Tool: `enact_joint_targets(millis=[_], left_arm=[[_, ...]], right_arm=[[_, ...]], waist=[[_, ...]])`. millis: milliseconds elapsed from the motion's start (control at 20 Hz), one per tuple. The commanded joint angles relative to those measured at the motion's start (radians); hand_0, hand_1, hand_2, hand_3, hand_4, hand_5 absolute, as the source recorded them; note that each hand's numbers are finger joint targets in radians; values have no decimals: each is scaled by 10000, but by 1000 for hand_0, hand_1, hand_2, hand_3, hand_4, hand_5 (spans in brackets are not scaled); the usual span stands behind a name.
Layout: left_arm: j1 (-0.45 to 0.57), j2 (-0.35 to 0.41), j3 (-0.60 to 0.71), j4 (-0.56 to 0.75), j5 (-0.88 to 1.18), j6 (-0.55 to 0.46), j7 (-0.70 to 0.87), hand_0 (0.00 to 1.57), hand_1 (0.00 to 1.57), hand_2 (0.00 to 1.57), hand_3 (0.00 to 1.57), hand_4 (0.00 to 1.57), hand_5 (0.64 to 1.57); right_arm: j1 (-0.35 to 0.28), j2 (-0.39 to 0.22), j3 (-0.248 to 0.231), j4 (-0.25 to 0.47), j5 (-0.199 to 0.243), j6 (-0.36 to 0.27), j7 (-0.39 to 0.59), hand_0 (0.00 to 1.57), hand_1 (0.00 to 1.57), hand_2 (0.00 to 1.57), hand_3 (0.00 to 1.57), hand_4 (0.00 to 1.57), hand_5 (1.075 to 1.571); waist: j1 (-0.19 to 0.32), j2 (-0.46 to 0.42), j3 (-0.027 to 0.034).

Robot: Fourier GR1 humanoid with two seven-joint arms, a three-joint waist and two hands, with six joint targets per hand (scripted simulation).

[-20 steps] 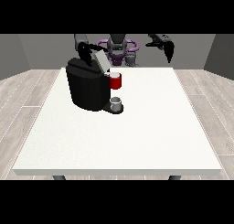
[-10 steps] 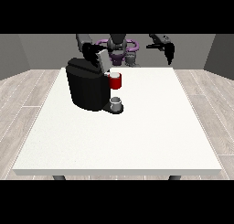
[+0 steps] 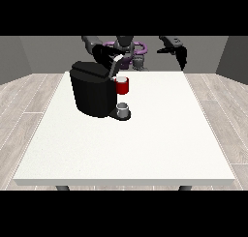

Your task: Insert the coffee pod into the coffee machine and close the lid

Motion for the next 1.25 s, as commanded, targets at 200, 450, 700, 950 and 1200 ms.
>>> enact_joint_targets(millis=[200, 450, 700, 950, 1200], left_arm=[[144, 99, -354, -511, 276, -422, 607, 0, 0, 0, 0, 154, 1571], [-416, 32, -148, -171, 256, 34, -82, 0, 0, 0, 0, 196, 1571], [244, -53, -344, -180, 173, -136, -566, 0, 0, 0, 0, 145, 1571], [903, -795, -789, -192, -112, 388, -647, 0, 0, 0, 0, 192, 1571], [834, -247, -37, 671, 165, 389, -725, 0, 0, 0, 0, 192, 1571]], right_arm=[[-558, 253, 298, 583, 857, -647, 130, 0, 0, 0, 0, 149, 1571], [-831, 374, 416, 489, 925, -309, -158, 0, 0, 0, 0, 116, 1571], [-442, 1043, 594, -5, 488, 77, -335, 0, 0, 0, 0, 67, 1571], [1392, 1226, 1553, -664, -419, -166, -1285, 0, 0, 0, 0, 275, 1571], [3131, 1235, 2402, -1842, -1513, -489, -942, 0, 0, 0, 0, 157, 1571]], waist=[[590, -223, 8], [32, 19, 6], [-140, -581, 6], [-295, -1404, 10], [-1448, -1958, 7]])
